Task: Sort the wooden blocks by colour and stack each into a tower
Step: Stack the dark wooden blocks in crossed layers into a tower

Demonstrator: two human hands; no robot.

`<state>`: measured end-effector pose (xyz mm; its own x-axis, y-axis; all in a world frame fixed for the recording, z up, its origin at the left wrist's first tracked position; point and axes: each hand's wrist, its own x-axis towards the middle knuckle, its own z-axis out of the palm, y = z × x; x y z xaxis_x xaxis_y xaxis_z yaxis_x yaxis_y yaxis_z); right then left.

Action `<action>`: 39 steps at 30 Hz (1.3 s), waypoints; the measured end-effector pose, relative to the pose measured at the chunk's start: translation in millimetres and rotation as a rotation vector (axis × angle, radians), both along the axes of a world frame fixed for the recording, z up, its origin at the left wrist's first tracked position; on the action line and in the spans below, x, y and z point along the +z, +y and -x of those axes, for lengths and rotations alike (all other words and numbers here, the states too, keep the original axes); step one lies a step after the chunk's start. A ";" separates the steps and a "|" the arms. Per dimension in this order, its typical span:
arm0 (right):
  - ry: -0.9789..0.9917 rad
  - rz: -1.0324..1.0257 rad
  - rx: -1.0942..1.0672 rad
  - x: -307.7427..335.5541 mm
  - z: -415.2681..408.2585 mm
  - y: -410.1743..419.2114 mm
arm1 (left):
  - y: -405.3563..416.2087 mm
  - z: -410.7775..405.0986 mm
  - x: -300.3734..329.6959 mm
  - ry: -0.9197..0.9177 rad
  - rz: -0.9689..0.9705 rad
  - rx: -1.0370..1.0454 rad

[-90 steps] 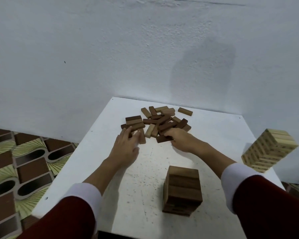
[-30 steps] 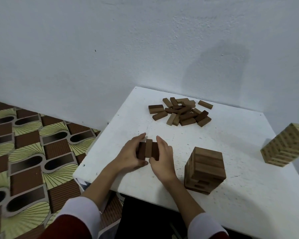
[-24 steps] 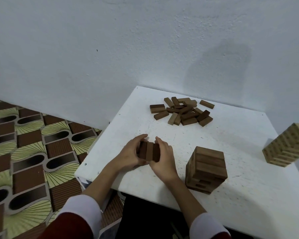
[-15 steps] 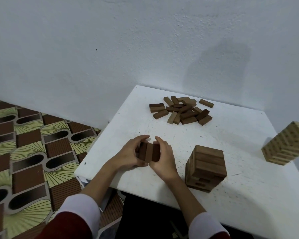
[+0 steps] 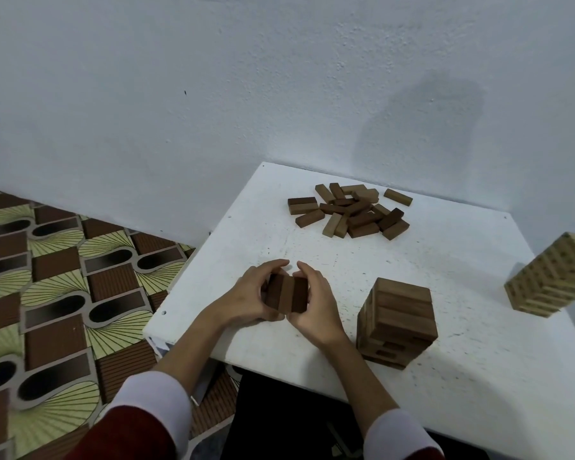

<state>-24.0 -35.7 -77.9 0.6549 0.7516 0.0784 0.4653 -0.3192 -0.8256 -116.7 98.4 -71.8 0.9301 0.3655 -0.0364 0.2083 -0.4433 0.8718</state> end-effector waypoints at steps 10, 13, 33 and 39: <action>0.032 0.057 0.034 3.4 -0.9 -0.7 | 0.6 -0.6 -2.3 0.007 -0.015 0.013; 0.101 0.066 0.018 11.4 0.1 1.0 | 0.2 -0.6 -2.5 -0.005 0.007 0.047; -0.309 -0.031 0.187 149.8 -15.7 -72.4 | -63.7 -4.2 118.8 -0.355 -0.034 -0.021; -0.288 0.040 0.101 139.0 -43.7 -135.3 | -103.6 -39.3 106.0 -0.248 -0.076 -0.160</action>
